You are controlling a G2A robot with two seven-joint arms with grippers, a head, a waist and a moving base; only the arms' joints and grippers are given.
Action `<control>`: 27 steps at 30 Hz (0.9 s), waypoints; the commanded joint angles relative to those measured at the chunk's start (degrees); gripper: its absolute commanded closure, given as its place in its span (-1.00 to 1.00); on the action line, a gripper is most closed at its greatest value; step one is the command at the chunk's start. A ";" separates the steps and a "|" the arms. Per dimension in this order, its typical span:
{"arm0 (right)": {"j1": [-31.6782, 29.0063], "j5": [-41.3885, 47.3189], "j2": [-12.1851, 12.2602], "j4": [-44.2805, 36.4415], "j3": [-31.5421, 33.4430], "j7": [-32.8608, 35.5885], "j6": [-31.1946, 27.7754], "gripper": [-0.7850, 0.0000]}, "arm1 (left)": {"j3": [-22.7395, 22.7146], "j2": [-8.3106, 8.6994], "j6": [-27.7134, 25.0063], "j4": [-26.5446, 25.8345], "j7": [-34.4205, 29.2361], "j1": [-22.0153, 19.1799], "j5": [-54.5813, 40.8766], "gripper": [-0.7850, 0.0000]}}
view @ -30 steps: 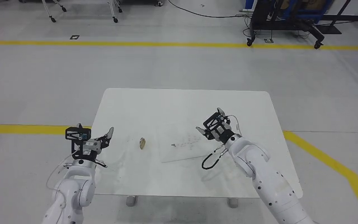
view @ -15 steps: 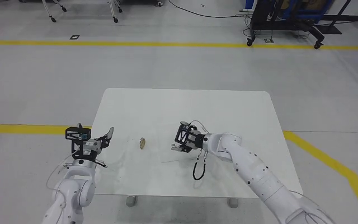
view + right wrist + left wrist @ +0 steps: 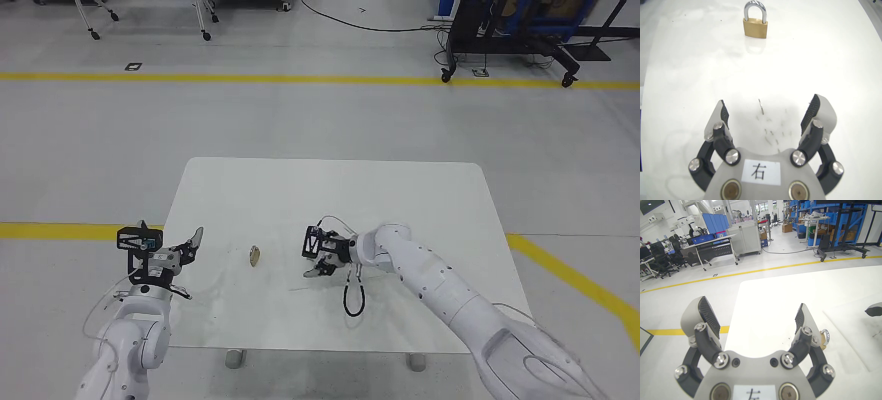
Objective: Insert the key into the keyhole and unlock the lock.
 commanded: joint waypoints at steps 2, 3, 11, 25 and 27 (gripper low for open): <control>0.65 -0.17 -0.51 1.04 -0.54 -0.30 0.73 0.61 | 0.00 0.00 0.00 0.00 0.00 0.00 0.00 -1.00; 0.90 -0.38 -0.67 1.31 -0.72 -0.42 0.93 0.81 | 0.00 0.00 0.00 0.00 0.00 0.00 0.00 -1.00; 1.81 -1.68 -1.16 3.09 -1.01 -2.94 1.49 1.00 | 0.00 0.00 0.00 0.00 0.00 0.00 0.00 -1.00; 2.06 -3.44 -0.31 0.48 1.61 -3.12 3.96 1.00 | 0.00 0.00 0.00 0.00 0.00 0.00 0.00 -1.00; 1.44 -3.45 0.11 -0.98 2.54 -3.37 4.21 1.00 | 0.00 0.00 0.00 0.00 0.00 0.00 0.00 -1.00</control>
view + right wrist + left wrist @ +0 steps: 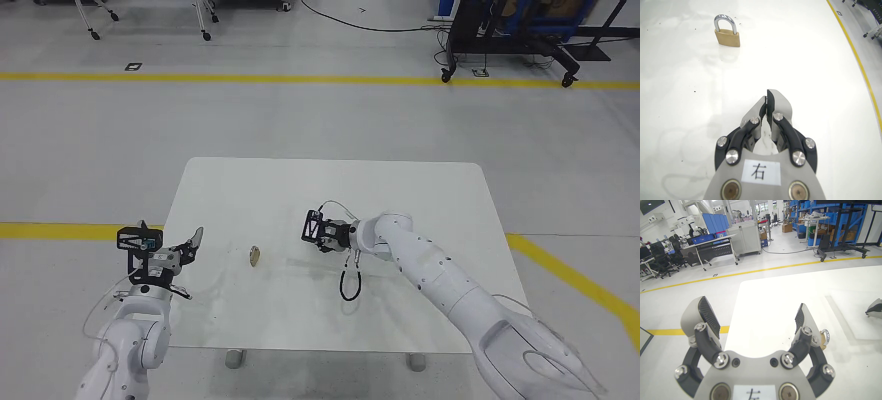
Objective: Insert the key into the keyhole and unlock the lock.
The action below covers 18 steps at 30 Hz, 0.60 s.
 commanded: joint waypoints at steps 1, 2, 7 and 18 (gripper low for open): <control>-0.27 0.08 0.19 -0.65 0.44 -0.21 0.01 1.00 | 0.00 0.00 0.00 0.00 0.00 0.00 0.00 -1.00; -0.27 0.08 0.19 -0.65 0.44 -0.21 0.01 1.00 | 0.00 0.00 0.00 0.00 0.00 0.00 0.00 -1.00; -0.27 0.08 0.19 -0.65 0.44 -0.21 0.01 1.00 | 0.00 0.00 0.00 0.00 0.00 0.00 0.00 -1.00; -1.46 -0.26 0.30 -0.72 0.51 -0.87 0.43 1.00 | 2.41 0.18 -5.82 -5.06 -5.21 -2.69 3.16 -1.00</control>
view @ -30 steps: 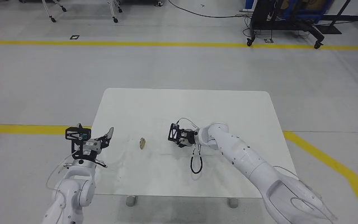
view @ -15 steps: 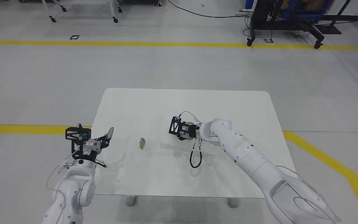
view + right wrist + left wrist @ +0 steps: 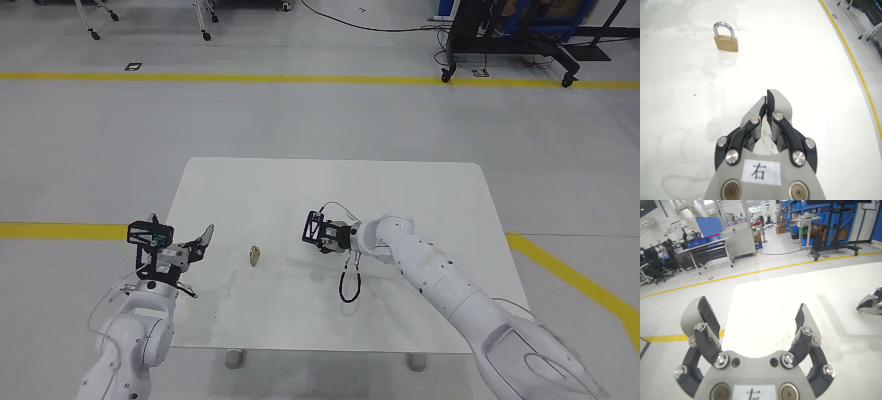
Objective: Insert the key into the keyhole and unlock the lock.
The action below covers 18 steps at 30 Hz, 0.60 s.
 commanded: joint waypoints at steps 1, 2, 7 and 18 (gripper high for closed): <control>-0.18 -0.32 0.09 0.11 0.14 -1.11 -0.15 1.00 | 1.26 0.06 -2.65 -2.19 -3.78 -1.83 0.79 -1.00; -0.21 -0.85 0.15 0.11 0.15 -1.64 -0.17 1.00 | 1.89 0.10 -3.62 -3.03 -6.31 -3.33 1.44 -1.00; -0.88 -4.99 0.77 -1.60 0.04 -6.27 -0.47 1.00 | 9.20 -0.22 -9.78 -2.80 -19.24 -13.41 3.70 -1.00; -3.40 -9.74 2.46 -4.75 1.96 -9.88 0.39 1.00 | 26.60 -3.09 -11.79 13.07 -33.43 -35.15 6.28 -1.00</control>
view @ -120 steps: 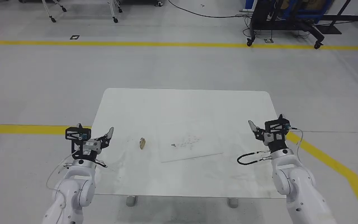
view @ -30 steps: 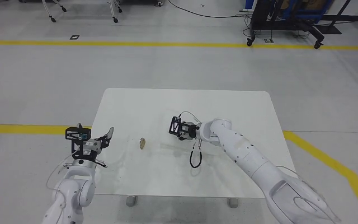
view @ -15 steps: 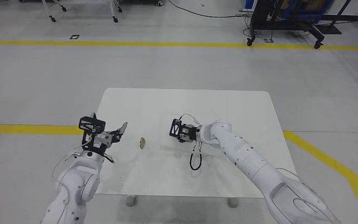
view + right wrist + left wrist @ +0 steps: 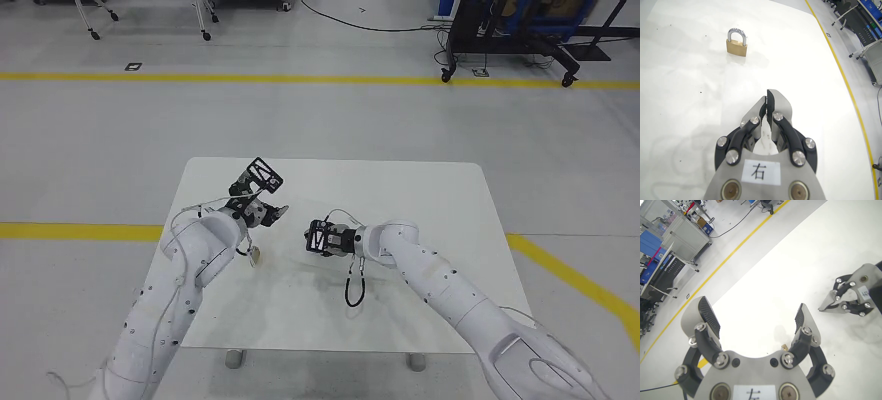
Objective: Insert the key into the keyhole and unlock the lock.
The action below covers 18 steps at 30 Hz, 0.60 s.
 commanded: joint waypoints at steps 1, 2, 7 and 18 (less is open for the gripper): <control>-0.46 -0.39 0.23 -0.54 0.31 -0.18 0.09 1.00 | 2.44 -0.59 1.29 2.84 -0.15 -2.31 0.45 -1.00; -0.72 -0.66 0.37 -0.84 0.50 -0.25 0.14 1.00 | 3.74 -0.94 2.15 4.41 -0.47 -3.55 1.41 -1.00; -1.95 -1.62 1.04 -2.40 1.64 -1.39 0.43 1.00 | 9.94 -3.03 5.89 12.41 -2.62 -9.07 3.00 -1.00; -3.94 -3.11 2.23 -5.39 3.84 -3.34 0.74 1.00 | 18.22 -7.50 7.70 27.51 -5.43 -17.79 -0.18 -1.00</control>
